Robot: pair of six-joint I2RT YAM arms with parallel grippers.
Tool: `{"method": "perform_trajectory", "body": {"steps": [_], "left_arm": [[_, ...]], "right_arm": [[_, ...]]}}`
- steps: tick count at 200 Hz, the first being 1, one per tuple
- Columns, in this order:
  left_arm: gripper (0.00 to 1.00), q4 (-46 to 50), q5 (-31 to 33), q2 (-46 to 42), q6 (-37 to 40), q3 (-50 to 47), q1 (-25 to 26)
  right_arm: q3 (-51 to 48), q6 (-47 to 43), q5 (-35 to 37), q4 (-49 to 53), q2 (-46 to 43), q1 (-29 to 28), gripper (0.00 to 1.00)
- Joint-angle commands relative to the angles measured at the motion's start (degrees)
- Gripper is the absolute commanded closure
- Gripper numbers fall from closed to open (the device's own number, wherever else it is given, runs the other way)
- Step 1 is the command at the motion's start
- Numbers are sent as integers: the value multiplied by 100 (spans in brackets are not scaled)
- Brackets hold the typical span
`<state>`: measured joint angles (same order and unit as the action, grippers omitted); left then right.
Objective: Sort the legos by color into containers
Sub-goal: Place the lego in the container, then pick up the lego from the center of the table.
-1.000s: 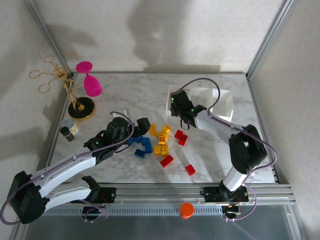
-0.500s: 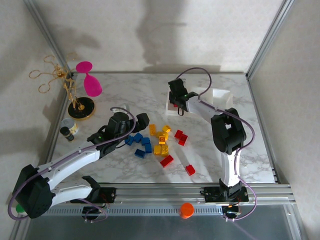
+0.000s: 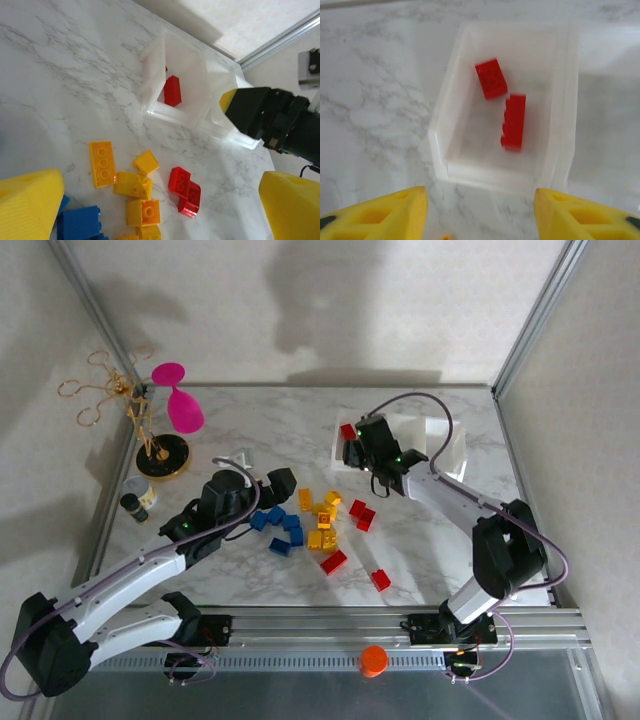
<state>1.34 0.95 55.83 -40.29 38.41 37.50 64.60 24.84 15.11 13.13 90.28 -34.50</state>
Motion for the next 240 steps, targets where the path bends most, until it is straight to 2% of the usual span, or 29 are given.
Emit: {"method": "perform_trajectory", "body": {"steps": [1,73,100,204,240], "left_arm": [[0,193,-182,-203,-87,-253,122],[0,72,-56,-688,-457,-944,580],[0,85,2,-649,-471,-967,644],[0,119,138,-605,-405,-932,680],[0,81,152,-574,-400,-941,680]], "right_arm": [[-606,428,-33,231,-291,-137,38],[-2184,1466,9,-473,-807,-791,25],[-2370,1845,79,-524,-684,-847,23],[-2420,2105,356,-442,-168,-1023,30],[-2512,2164,456,-351,-170,-1041,38]]}}
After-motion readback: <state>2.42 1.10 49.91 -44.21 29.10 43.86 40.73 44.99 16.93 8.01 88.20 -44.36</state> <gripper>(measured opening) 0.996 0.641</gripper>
